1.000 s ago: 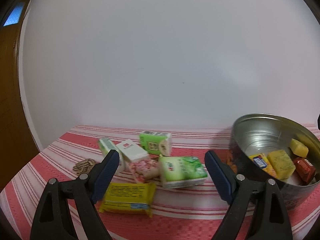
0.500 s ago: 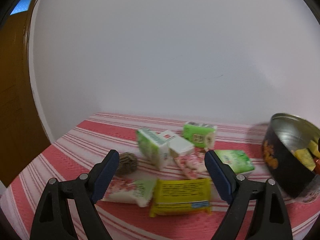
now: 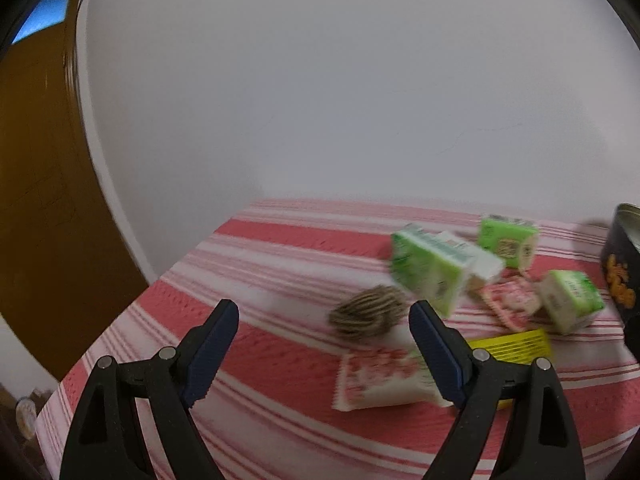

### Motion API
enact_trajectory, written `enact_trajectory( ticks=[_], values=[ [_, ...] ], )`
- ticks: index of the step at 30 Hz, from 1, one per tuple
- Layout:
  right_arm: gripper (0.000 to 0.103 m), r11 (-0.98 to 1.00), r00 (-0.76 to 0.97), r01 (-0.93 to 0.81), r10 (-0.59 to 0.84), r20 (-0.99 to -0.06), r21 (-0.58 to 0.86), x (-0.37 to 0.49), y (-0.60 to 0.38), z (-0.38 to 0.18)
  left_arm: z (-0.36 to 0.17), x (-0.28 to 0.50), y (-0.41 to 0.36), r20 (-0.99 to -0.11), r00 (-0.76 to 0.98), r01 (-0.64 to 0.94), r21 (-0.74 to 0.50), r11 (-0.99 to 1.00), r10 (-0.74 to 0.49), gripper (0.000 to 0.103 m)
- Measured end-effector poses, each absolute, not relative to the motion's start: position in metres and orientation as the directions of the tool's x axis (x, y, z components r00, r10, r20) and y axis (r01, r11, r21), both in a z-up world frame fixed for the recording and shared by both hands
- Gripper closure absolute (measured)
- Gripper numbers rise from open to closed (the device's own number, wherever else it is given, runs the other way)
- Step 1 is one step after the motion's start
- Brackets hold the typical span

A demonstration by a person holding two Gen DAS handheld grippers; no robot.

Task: Organize objects
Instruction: 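Withdraw both tools from the tin toward the remaining snacks, then grasp the yellow printed packet with the right tool while the left tool grasps the white pink-printed packet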

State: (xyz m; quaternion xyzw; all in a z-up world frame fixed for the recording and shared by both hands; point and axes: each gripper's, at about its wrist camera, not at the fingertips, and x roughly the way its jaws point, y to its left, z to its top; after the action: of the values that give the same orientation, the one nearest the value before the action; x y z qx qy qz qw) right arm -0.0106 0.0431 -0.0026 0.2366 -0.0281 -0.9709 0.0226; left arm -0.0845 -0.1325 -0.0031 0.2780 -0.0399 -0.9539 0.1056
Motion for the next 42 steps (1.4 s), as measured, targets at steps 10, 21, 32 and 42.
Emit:
enact_trajectory(
  ticks=[10, 21, 32, 42],
  values=[
    [0.018, -0.991, -0.735, 0.112, -0.135, -0.665, 0.077, -0.066, -0.006, -0.034, -0.004, -0.09, -0.167, -0.585, -0.772, 0.264, 0.058, -0.963, -0.247, 0.014],
    [0.022, -0.989, -0.609, 0.134, -0.125, -0.783, 0.054, -0.099, -0.039, -0.057, -0.008, -0.094, -0.161, -0.615, -0.757, 0.226, 0.074, -0.971, -0.223, 0.014],
    [0.03, -0.976, -0.65, 0.159, -0.219, -0.728, 0.152, -0.07, 0.001, -0.047, -0.021, -0.099, -0.141, -0.677, -0.729, 0.091, 0.051, -0.994, -0.102, 0.014],
    [0.03, -0.992, -0.787, 0.123, -0.12, -0.605, 0.037, -0.027, 0.043, -0.017, -0.036, -0.12, -0.101, -0.765, -0.642, 0.009, 0.056, -0.998, -0.048, 0.014]
  ],
)
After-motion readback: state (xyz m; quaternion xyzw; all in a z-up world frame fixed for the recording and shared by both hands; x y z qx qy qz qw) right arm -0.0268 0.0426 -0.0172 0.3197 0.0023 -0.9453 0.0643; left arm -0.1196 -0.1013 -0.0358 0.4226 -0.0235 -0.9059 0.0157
